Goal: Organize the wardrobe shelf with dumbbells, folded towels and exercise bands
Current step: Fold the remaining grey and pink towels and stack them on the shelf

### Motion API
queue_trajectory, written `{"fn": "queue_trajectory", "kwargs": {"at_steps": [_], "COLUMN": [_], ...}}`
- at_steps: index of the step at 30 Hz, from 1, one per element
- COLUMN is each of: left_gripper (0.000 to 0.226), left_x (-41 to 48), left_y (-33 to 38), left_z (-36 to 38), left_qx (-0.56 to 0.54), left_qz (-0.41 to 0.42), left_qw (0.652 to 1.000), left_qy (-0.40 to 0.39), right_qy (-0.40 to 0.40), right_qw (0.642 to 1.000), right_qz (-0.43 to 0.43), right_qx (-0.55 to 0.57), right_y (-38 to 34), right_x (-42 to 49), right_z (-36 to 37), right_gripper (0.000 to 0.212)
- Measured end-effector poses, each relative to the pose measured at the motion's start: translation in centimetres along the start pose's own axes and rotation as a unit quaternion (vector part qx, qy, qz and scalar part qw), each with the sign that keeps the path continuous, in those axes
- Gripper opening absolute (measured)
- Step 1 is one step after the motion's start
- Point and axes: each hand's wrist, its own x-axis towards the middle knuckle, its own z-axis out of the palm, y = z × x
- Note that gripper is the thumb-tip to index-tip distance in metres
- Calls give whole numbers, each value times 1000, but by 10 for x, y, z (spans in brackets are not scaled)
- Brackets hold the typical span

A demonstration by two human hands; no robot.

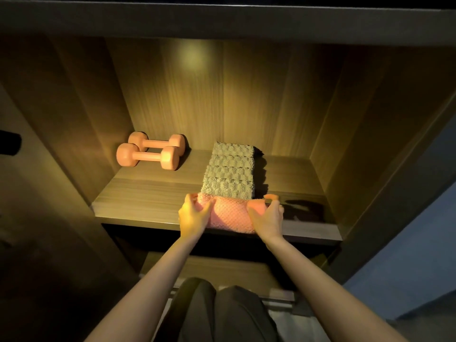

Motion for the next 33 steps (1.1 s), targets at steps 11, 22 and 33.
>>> {"fn": "queue_trajectory", "kwargs": {"at_steps": [11, 22, 33], "left_gripper": [46, 43, 44], "left_x": [-3, -6, -1], "left_y": [-5, -19, -27], "left_z": [-11, -12, -13], "left_qx": [255, 235, 201], "left_qz": [404, 374, 391], "left_qw": [875, 879, 882], "left_qy": [-80, -178, -167], "right_qy": [9, -152, -220], "right_qw": [981, 929, 896], "right_qz": [-84, -246, -256], "right_qx": [-173, -231, -288], "right_y": [-1, -35, -55], "right_x": [6, 39, 75], "right_z": [9, -1, 39], "right_gripper": [49, 29, 46]}}
